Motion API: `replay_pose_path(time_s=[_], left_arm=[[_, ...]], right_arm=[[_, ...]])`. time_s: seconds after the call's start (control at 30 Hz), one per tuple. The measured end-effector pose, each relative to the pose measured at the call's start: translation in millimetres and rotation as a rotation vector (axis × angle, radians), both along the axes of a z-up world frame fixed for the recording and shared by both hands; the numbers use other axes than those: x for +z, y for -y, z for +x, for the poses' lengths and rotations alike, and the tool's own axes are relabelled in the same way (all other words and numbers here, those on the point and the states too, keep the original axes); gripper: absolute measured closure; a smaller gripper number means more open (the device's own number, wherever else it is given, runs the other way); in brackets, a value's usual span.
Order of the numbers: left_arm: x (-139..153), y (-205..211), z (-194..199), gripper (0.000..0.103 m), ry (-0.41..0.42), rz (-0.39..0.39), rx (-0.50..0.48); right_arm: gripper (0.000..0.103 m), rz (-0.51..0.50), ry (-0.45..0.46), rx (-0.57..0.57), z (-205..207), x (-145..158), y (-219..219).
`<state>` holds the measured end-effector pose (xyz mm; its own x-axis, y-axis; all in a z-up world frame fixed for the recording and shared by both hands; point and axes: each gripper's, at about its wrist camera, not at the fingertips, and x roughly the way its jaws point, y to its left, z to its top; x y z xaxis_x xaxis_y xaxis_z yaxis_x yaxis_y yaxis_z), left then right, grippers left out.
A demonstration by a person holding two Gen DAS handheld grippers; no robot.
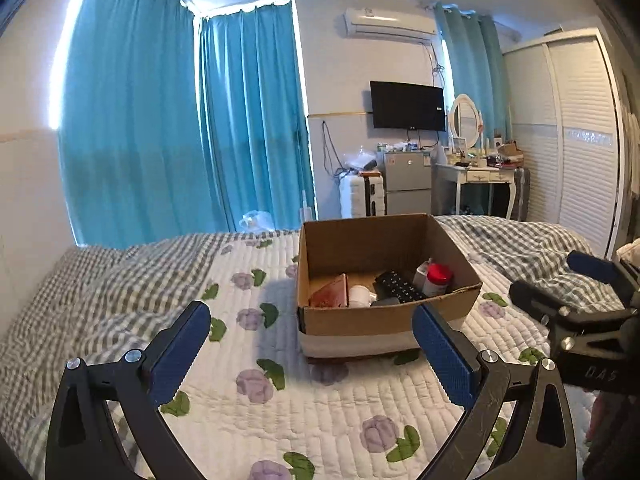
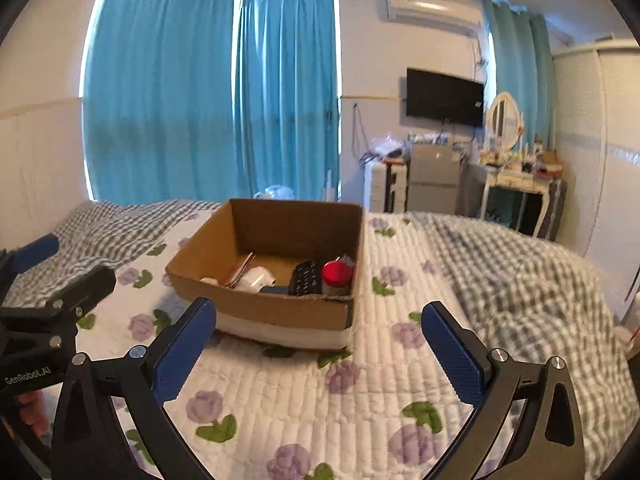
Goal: Organize rigid objects
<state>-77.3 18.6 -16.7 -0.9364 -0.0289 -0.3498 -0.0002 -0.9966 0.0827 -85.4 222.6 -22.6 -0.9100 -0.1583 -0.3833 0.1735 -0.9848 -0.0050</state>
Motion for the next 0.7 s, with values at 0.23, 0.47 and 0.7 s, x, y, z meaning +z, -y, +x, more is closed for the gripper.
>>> replay_pose_path(time_s=[0.23,0.47,0.7], left_arm=[[-5.8,4.8,1.1,0.0,0.019,0.025,0.001],[-4.9,5.6,2.7,0.0,0.016,0.044,-0.003],[-3.7,7.2,4.4,0.0,0.019,0.066,0.005]], right_arm=[[0.0,-0.026,-0.019,-0.023,4.5,6.6,-9.3],[0.0,-0.007,-0.054,-0.027,11.4,13.9,-7.7],[0.0,-0.007,-0.05,-0.032,9.6,12.3,-9.0]])
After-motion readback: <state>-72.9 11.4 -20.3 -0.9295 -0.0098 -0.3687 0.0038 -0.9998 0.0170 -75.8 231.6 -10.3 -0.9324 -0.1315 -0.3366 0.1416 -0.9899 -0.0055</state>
